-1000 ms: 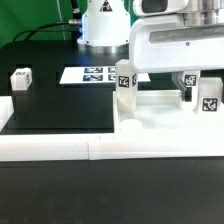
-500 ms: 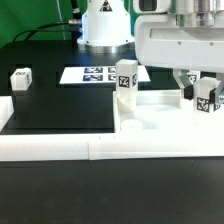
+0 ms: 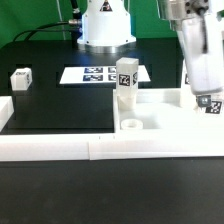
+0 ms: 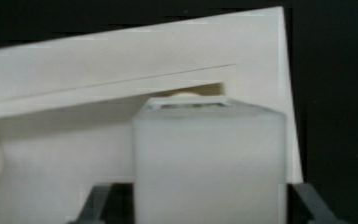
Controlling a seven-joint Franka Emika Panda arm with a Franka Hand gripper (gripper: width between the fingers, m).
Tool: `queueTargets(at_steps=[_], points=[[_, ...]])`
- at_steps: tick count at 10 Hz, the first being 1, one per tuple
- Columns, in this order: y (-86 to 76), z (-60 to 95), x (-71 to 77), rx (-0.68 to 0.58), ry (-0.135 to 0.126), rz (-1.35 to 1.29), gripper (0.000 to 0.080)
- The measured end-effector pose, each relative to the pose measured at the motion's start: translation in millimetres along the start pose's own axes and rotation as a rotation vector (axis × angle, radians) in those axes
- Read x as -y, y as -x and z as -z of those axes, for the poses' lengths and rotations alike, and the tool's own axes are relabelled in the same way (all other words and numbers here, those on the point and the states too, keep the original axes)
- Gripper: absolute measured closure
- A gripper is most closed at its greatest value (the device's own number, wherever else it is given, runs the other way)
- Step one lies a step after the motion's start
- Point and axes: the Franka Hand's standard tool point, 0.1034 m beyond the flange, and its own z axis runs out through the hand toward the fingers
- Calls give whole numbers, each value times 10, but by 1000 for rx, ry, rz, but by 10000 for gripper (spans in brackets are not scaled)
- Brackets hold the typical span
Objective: Assemble square table
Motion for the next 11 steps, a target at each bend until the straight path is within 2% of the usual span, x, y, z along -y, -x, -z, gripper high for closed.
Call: queueTargets(at_steps=[1, 3, 4, 5, 6, 9, 11], points=[[0, 0, 0, -1, 0, -43, 508], [-7, -16, -6, -3, 2, 17, 226], [-36, -31, -79, -39, 40, 182, 226], [-27, -24, -99, -75, 42, 410, 165], [31, -27, -135, -104, 39, 613, 154], [21, -38, -134, -99, 50, 793, 151], [-7, -77, -99, -126, 56, 1085, 151]])
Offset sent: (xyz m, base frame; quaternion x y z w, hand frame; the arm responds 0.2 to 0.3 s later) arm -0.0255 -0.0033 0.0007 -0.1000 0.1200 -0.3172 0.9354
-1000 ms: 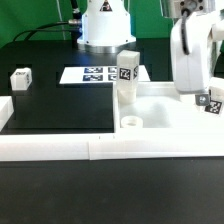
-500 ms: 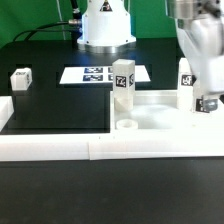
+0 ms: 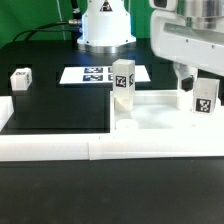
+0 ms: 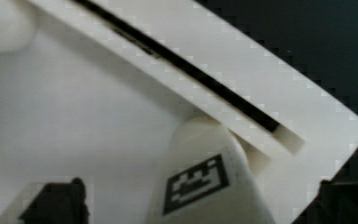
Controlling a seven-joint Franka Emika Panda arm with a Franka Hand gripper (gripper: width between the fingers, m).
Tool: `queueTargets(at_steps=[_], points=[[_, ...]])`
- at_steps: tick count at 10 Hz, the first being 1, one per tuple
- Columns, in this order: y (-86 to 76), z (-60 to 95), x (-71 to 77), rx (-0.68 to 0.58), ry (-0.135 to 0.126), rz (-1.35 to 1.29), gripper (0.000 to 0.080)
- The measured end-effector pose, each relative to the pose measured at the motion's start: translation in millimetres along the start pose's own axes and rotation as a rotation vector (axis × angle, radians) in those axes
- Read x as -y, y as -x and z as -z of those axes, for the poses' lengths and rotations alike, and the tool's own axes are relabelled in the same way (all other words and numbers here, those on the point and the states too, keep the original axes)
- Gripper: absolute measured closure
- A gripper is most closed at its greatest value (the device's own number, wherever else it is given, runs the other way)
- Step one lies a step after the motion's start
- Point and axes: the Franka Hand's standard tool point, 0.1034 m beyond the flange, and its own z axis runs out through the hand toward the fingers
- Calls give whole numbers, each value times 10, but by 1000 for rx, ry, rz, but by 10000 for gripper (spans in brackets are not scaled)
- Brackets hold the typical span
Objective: Assemble square table
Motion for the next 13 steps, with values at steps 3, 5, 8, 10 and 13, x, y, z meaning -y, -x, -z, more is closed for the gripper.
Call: queueTargets(at_steps=[3, 5, 8, 10, 13], points=[[-59, -37, 40, -32, -26, 160, 151], [-60, -38, 39, -32, -26, 147, 413], [-55, -38, 42, -28, -30, -18, 516], [-50, -38, 45, -25, -32, -172, 516], [-173, -35, -52, 0, -31, -529, 516]])
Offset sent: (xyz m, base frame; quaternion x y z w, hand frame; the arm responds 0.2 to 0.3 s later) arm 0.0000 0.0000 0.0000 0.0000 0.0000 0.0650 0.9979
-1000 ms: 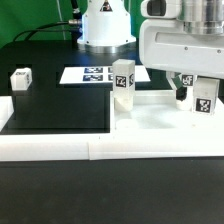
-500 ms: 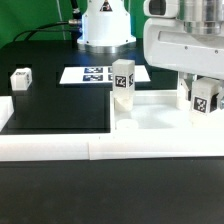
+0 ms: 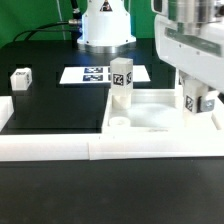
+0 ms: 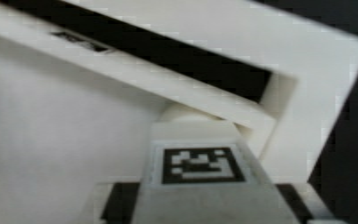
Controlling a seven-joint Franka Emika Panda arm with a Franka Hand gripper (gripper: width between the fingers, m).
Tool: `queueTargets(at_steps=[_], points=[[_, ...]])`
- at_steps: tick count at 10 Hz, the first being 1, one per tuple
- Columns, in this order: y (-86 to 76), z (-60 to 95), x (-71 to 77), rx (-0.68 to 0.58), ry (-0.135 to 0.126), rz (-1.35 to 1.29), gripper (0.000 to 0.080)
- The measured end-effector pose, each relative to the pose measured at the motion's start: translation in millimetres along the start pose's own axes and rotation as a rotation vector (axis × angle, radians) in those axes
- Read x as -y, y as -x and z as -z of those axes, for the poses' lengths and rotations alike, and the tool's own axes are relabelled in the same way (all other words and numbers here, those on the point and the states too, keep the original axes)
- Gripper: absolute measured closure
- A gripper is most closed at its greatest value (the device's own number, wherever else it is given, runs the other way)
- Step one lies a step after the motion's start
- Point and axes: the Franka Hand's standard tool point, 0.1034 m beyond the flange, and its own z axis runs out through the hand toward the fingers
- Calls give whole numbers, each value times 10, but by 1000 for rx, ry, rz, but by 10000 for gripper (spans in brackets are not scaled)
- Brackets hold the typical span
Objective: Assemble square table
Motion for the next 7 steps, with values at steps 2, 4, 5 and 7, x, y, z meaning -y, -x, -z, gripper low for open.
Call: queueTargets(at_steps=[2, 4, 5, 7], points=[[51, -8, 4, 26, -5, -254, 515], [135, -14, 24, 33, -8, -515, 515], [170, -10, 45, 25, -21, -564, 514], [184, -6, 47, 11, -27, -554, 514]])
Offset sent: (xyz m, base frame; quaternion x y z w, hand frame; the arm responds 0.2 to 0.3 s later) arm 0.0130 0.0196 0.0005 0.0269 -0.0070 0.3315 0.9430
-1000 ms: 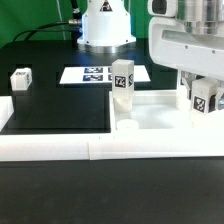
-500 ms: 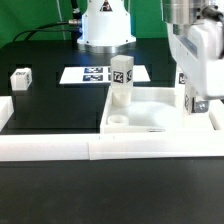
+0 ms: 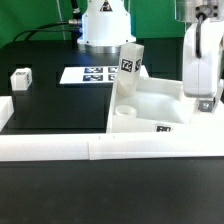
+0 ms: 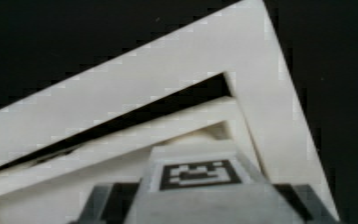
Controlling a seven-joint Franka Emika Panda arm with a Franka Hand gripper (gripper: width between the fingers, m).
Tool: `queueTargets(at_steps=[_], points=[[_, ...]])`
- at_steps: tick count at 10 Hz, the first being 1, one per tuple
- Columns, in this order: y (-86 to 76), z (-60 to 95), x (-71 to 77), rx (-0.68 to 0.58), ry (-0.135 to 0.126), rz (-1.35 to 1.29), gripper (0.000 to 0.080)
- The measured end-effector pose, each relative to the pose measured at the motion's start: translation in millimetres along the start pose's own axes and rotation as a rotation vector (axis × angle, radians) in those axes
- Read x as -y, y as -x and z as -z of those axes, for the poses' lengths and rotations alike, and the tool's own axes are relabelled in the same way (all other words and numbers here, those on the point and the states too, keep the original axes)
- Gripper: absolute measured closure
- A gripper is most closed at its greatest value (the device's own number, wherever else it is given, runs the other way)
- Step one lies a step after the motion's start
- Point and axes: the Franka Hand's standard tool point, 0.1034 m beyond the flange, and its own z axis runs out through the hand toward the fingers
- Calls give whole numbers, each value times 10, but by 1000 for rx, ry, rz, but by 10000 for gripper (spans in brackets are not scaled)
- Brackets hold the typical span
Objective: Assemble square table
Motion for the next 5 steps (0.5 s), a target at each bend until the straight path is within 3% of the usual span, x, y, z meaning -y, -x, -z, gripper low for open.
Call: queueTargets(at_steps=[2, 3, 4, 5], points=[[-8, 1, 1, 0, -2, -4, 514], [-3, -1, -4, 1, -1, 19, 414], [-1, -3, -5, 1, -1, 34, 414], [-1, -3, -5, 1, -1, 34, 273]])
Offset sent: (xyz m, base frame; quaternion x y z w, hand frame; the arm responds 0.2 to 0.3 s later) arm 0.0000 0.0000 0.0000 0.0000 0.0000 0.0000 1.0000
